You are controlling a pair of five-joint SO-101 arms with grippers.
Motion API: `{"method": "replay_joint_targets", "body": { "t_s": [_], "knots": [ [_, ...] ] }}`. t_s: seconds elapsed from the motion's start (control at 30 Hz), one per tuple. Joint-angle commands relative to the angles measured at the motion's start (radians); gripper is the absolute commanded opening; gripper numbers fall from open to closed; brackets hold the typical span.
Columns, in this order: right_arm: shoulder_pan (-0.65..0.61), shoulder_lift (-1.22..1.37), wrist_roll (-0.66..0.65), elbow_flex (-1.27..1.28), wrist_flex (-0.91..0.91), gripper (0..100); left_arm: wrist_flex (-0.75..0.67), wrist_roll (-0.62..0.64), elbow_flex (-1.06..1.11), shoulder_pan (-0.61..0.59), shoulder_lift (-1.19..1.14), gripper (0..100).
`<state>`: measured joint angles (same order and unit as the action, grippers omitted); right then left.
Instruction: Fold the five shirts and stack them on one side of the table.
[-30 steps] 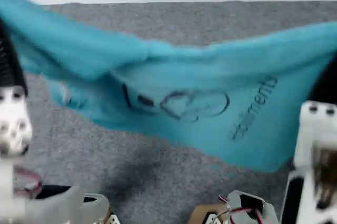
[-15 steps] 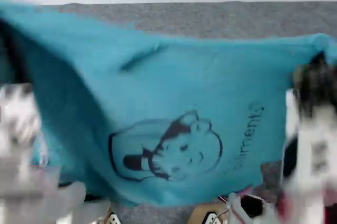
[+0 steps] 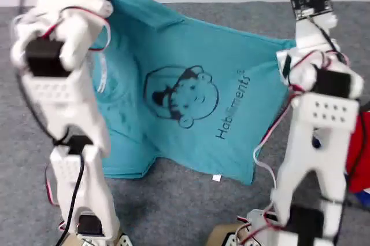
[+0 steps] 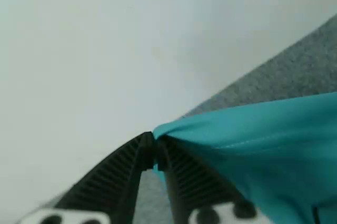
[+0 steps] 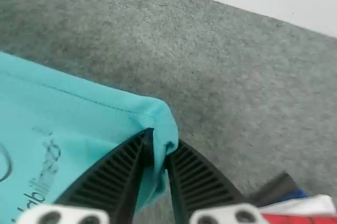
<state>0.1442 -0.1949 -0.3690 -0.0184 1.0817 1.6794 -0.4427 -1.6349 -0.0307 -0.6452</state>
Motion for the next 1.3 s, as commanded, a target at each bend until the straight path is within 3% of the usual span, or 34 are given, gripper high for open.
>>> {"method": "replay_joint_targets", "body": {
  "t_s": [0.0, 0.3, 0.53, 0.7, 0.93, 1.1, 1.27],
  "knots": [
    [-0.001, 0.076, 0.015, -0.008, -0.105, 1.0, -0.078, 0.034, -0.015, -0.017, -0.089, 0],
    [-0.007, 0.163, 0.011, -0.008, -0.369, 1.0, -0.18, 0.075, -0.015, -0.018, -0.269, 0],
    [-0.028, 0.186, -0.005, -0.008, -0.53, 1.0, -0.173, 0.075, -0.015, -0.018, -0.304, 0],
    [-0.053, 0.208, -0.032, -0.003, -0.519, 1.0, -0.181, 0.074, -0.015, -0.018, -0.299, 0],
    [-0.051, 0.208, -0.035, -0.003, -0.341, 1.0, -0.13, 0.068, -0.042, -0.087, -0.264, 0],
    [-0.062, 0.209, -0.103, -0.003, -0.228, 1.0, 0.083, -0.112, -0.036, -0.094, -0.16, 0],
    [-0.082, 0.206, -0.133, -0.002, -0.199, 1.0, 0.077, -0.184, -0.019, -0.104, -0.041, 0]
  ]
}}
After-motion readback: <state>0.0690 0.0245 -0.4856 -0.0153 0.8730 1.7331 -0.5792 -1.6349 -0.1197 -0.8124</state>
